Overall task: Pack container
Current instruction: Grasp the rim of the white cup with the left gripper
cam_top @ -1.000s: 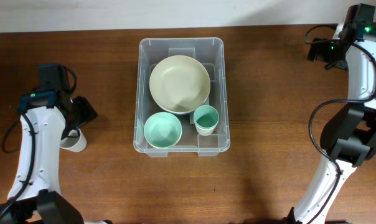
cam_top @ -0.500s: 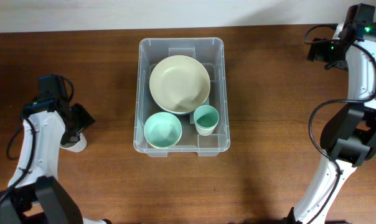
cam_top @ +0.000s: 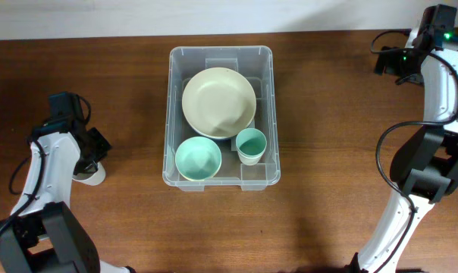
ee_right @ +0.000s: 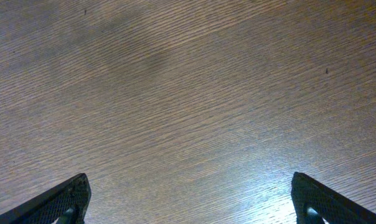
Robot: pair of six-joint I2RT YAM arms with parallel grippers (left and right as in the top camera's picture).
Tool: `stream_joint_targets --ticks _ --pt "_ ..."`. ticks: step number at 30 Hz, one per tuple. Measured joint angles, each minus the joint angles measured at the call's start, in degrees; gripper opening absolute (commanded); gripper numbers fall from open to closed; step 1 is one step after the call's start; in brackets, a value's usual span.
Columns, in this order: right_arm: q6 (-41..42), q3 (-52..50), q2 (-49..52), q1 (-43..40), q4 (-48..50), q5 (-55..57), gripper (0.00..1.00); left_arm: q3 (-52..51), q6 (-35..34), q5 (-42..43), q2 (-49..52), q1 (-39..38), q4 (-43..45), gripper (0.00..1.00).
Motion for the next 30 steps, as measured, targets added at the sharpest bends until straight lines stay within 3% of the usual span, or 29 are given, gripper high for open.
stream_joint_targets --ticks 12,17,25,27,30 --pt "0.0 0.0 0.0 0.0 0.0 0.0 0.99 -0.6 0.0 0.0 0.0 0.0 0.9 0.2" --pt "0.0 0.0 0.0 0.0 0.0 0.0 0.99 -0.7 0.0 -0.5 0.0 0.0 0.9 0.11" --pt "0.0 0.0 0.0 0.0 0.0 0.0 0.99 -0.7 0.0 -0.6 0.0 0.0 1.9 0.09" --pt "0.0 0.0 0.0 0.0 0.0 0.0 0.99 -0.7 0.0 -0.7 0.0 0.0 2.1 0.02" --pt "0.0 0.0 0.0 0.0 0.0 0.0 0.99 -0.7 0.0 -0.9 0.0 0.0 2.4 0.02"
